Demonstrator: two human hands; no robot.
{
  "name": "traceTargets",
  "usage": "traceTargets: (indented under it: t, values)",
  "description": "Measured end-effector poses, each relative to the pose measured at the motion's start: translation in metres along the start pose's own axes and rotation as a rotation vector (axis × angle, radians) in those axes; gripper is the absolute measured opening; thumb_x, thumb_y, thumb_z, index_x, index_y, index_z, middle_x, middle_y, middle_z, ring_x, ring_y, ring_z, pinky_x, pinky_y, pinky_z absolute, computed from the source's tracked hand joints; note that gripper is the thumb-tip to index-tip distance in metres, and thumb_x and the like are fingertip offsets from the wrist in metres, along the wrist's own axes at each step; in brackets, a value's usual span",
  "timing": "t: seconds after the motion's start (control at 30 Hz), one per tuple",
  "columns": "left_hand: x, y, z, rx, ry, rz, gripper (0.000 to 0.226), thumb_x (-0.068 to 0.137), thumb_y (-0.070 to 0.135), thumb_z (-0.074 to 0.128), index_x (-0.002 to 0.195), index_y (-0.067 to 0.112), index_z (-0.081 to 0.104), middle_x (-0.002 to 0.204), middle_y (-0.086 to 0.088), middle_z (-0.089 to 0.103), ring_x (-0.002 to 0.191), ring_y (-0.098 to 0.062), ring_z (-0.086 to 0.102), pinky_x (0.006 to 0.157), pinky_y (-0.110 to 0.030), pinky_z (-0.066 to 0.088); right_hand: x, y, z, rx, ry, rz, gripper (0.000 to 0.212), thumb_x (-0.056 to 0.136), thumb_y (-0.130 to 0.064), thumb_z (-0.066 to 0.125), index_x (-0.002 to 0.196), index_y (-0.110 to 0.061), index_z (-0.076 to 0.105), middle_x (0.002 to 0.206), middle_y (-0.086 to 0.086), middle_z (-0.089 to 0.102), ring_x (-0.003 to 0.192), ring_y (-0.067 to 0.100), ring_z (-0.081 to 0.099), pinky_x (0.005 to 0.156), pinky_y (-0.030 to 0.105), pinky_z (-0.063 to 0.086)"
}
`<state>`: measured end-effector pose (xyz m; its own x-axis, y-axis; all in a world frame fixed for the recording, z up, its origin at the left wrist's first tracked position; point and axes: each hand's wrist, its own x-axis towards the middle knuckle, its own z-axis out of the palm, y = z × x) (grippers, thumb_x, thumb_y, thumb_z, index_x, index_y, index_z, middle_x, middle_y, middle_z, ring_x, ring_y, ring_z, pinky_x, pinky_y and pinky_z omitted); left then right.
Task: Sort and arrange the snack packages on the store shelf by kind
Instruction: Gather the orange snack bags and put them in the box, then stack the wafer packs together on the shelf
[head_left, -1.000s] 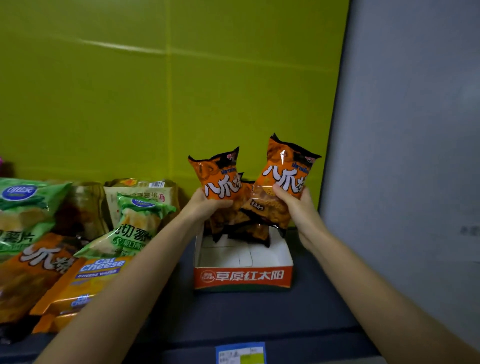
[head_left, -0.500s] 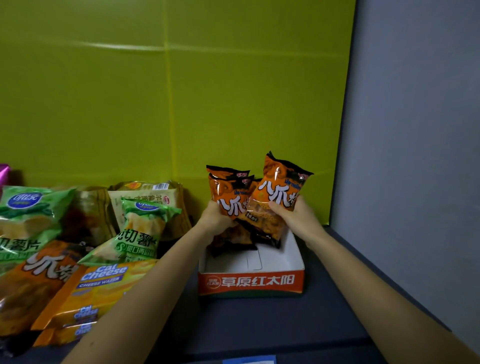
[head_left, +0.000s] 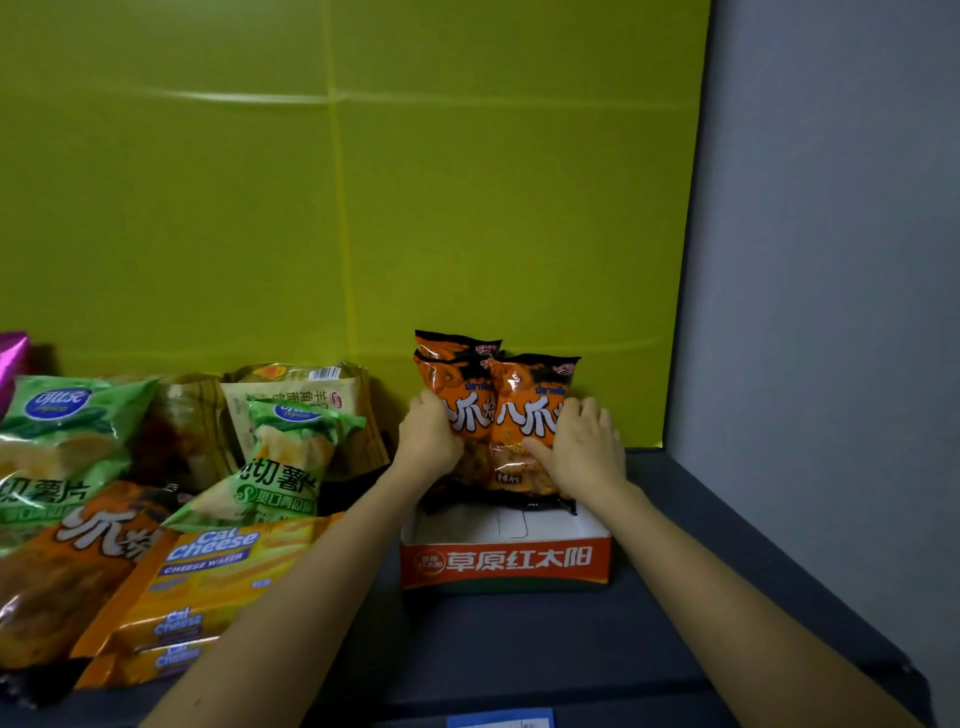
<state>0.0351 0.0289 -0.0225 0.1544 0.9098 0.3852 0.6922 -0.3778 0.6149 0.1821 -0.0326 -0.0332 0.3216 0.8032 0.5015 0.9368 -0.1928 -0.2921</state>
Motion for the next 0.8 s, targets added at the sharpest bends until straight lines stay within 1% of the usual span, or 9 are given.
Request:
traceTargets:
  t: [0.07,0.2,0.27,0.33,0.43,0.53,0.6,0.73,0.8]
  values:
    - [-0.004,0.003,0.000,0.023,0.010,0.006,0.052,0.081,0.005,0.062,0.126,-0.004,0.038,0.127,-0.021,0.051,0.118,-0.038,0.050,0.093,-0.039,0.044,0.000,0.000,-0.001,-0.014,-0.012,0.004,0.063,0.086,-0.049,0.053,0.131,-0.007,0.038,0.131,0.013,0.044,0.120,0.026,0.044,0.098,0.035,0.039]
    - [-0.013,0.005,-0.010,0.024,-0.014,0.007,0.069,0.082,0.009,0.063,0.137,-0.006,0.024,0.130,-0.021,0.052,0.119,-0.037,0.051,0.091,-0.039,0.045,-0.004,0.000,-0.011,0.055,-0.046,0.039,0.071,0.083,-0.050,0.058,0.134,-0.006,0.034,0.135,0.014,0.041,0.124,0.028,0.042,0.100,0.036,0.039]
    - [-0.023,0.005,-0.020,0.017,-0.008,0.027,0.059,0.083,0.014,0.063,0.132,-0.001,0.034,0.129,-0.018,0.053,0.118,-0.034,0.052,0.088,-0.037,0.045,-0.010,-0.002,-0.020,0.148,0.007,0.046,0.073,0.083,-0.045,0.060,0.137,-0.007,0.030,0.137,0.014,0.037,0.125,0.028,0.041,0.100,0.035,0.038]
    - [-0.036,0.002,-0.032,0.055,0.040,0.069,0.045,0.084,0.019,0.062,0.123,0.005,0.047,0.125,-0.015,0.055,0.113,-0.031,0.054,0.086,-0.034,0.044,-0.017,-0.008,-0.030,0.247,0.080,0.003,0.065,0.084,-0.037,0.061,0.135,-0.008,0.033,0.136,0.013,0.036,0.123,0.025,0.042,0.096,0.030,0.038]
    - [-0.061,-0.012,-0.055,0.044,0.149,0.104,0.033,0.084,0.023,0.061,0.115,0.010,0.060,0.115,-0.009,0.065,0.105,-0.028,0.061,0.088,-0.039,0.051,-0.031,-0.026,-0.043,0.380,0.112,-0.122,0.046,0.087,-0.030,0.059,0.126,-0.012,0.043,0.130,0.007,0.040,0.116,0.020,0.047,0.084,0.023,0.035]
    - [-0.088,-0.034,-0.081,0.055,0.262,0.121,0.020,0.084,0.019,0.062,0.101,0.011,0.067,0.099,-0.006,0.071,0.091,-0.025,0.066,0.079,-0.036,0.052,-0.050,-0.053,-0.050,0.456,0.070,-0.277,0.030,0.088,-0.028,0.056,0.115,-0.016,0.052,0.114,-0.002,0.048,0.095,0.011,0.050,0.074,0.018,0.033]
    - [-0.107,-0.053,-0.101,0.091,0.323,0.087,0.018,0.084,0.020,0.063,0.100,0.012,0.068,0.097,-0.006,0.071,0.089,-0.026,0.066,0.077,-0.038,0.053,-0.065,-0.075,-0.053,0.497,0.030,-0.374,0.023,0.088,-0.026,0.056,0.109,-0.016,0.057,0.104,-0.005,0.049,0.080,0.007,0.049,0.064,0.016,0.036]
    - [-0.143,-0.096,-0.134,0.145,0.373,-0.002,0.021,0.084,0.022,0.063,0.102,0.011,0.066,0.099,-0.008,0.070,0.090,-0.027,0.064,0.075,-0.039,0.050,-0.093,-0.116,-0.045,0.484,-0.048,-0.497,0.018,0.088,-0.031,0.055,0.100,-0.018,0.061,0.094,-0.007,0.055,0.080,0.013,0.057,0.077,0.031,0.048]
    - [-0.156,-0.113,-0.144,0.167,0.395,-0.049,0.024,0.082,0.025,0.065,0.100,0.009,0.066,0.096,-0.012,0.070,0.090,-0.031,0.065,0.076,-0.040,0.049,-0.102,-0.134,-0.035,0.421,-0.136,-0.490,0.030,0.088,-0.041,0.051,0.104,-0.017,0.060,0.102,-0.004,0.061,0.091,0.017,0.060,0.081,0.033,0.046]
